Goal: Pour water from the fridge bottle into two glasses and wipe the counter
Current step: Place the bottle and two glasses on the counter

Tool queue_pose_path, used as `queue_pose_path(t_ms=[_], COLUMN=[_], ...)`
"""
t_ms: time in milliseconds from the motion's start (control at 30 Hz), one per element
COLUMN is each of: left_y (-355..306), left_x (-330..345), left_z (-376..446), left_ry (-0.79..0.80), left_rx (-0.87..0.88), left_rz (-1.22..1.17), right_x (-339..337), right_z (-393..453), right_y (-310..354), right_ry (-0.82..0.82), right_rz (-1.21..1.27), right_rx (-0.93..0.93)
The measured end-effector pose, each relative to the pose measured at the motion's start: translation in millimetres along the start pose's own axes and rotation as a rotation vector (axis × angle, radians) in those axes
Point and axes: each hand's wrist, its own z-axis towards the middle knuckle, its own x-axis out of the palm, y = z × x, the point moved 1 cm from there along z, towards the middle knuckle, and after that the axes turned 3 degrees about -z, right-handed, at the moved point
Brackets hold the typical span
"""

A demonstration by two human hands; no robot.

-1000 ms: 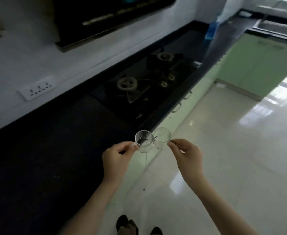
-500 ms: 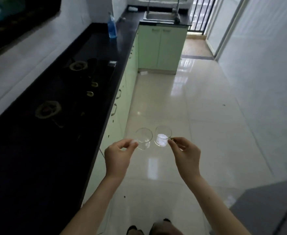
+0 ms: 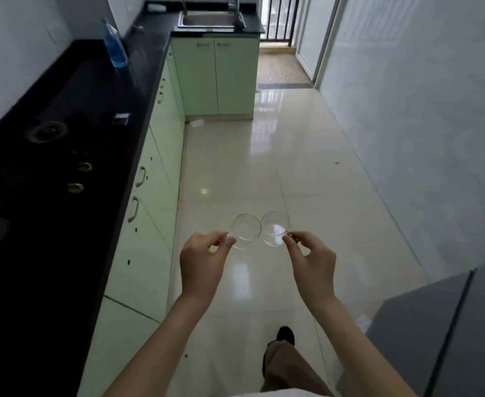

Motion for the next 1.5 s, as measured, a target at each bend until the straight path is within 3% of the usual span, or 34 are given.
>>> queue_pose_path(t_ms=[133, 367, 567, 833, 1133, 1500], left_y=[-16, -57, -78, -69, -76, -63], left_x=[58, 150, 201, 271, 321, 406], left_z=[33, 88, 156, 286, 462, 619], left_ry=[-0.048, -0.151, -0.186, -0.213, -0.266, -0.451], left_rx=[-0.004, -0.202, -0.177, -0.201, -0.144, -0.357], left_rz=[0.024, -0.094, 0.003, -0.055, -0.059, -0.084], right_x=[-15, -47, -38, 13, 77, 165], right_z=[70, 187, 279, 419, 602, 802], right_y=[-28, -58, -78, -95, -70, -89], right_ry=[0.033, 0.098, 0.177, 0.185, 0.186, 0.450], right_rz=[-0.028, 0.035, 0.064, 0.066, 0.086, 0.138], right_rx=[-0.029, -0.005, 0.017, -0.026, -0.059, -0.107])
